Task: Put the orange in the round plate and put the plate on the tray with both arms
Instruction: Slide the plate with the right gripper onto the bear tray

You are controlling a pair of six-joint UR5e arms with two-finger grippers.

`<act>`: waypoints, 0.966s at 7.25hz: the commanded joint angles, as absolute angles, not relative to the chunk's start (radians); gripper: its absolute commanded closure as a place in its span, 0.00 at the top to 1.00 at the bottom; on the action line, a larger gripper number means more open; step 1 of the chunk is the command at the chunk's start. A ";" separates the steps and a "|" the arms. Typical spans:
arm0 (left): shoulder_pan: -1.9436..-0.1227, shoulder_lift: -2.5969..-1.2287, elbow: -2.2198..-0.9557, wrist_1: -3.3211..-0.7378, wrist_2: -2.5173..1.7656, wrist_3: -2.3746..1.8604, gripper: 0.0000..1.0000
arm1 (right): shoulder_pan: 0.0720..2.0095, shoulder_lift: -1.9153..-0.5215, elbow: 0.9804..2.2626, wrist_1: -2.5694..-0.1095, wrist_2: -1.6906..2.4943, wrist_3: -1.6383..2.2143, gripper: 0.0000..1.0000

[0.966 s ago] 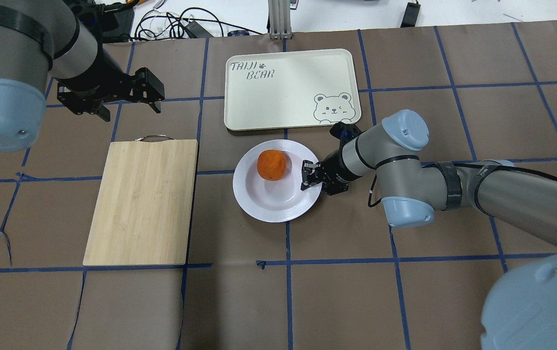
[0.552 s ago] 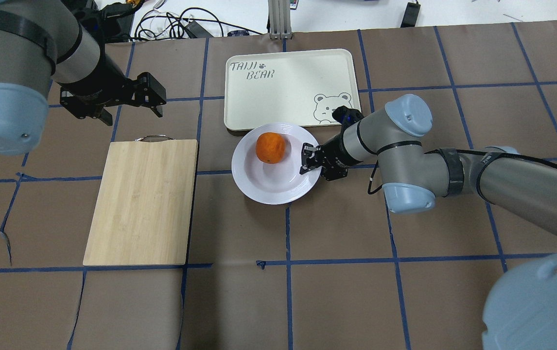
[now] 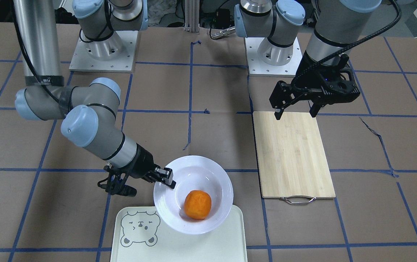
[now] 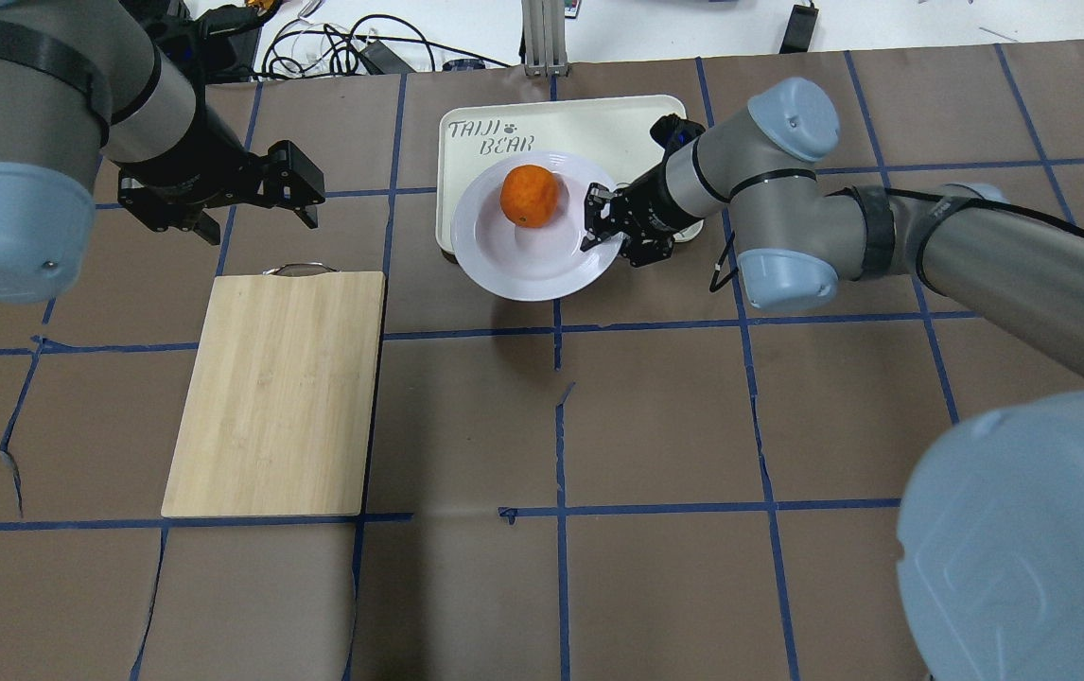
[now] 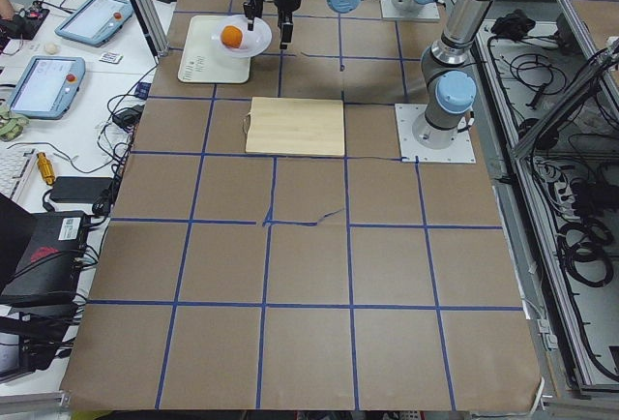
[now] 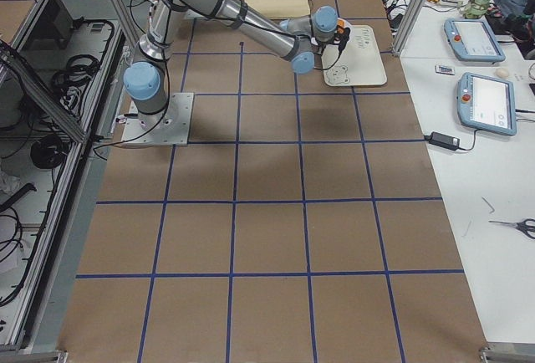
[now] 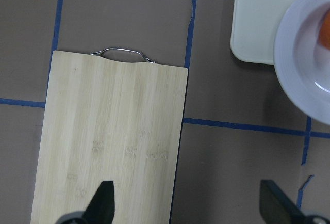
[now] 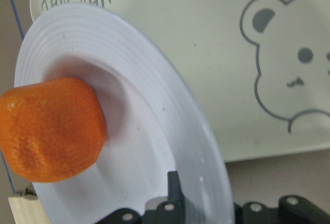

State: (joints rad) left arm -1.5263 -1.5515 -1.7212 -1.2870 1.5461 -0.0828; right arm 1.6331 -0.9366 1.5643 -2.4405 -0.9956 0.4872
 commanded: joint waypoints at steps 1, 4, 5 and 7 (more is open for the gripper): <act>-1.528 -1.552 -1.721 -1.287 1.546 -0.083 1.00 | 1.618 -0.787 1.370 -2.381 -1.000 0.500 0.07; -1.526 -1.552 -1.721 -1.287 1.548 -0.083 1.00 | 1.575 -0.753 1.356 -2.382 -1.005 0.498 0.17; -1.526 -1.552 -1.721 -1.287 1.548 -0.083 1.00 | 1.575 -0.758 1.358 -2.384 -1.009 0.499 0.54; -1.526 -1.552 -1.721 -1.287 1.548 -0.083 1.00 | 1.577 -0.791 1.341 -2.382 -1.081 0.500 1.00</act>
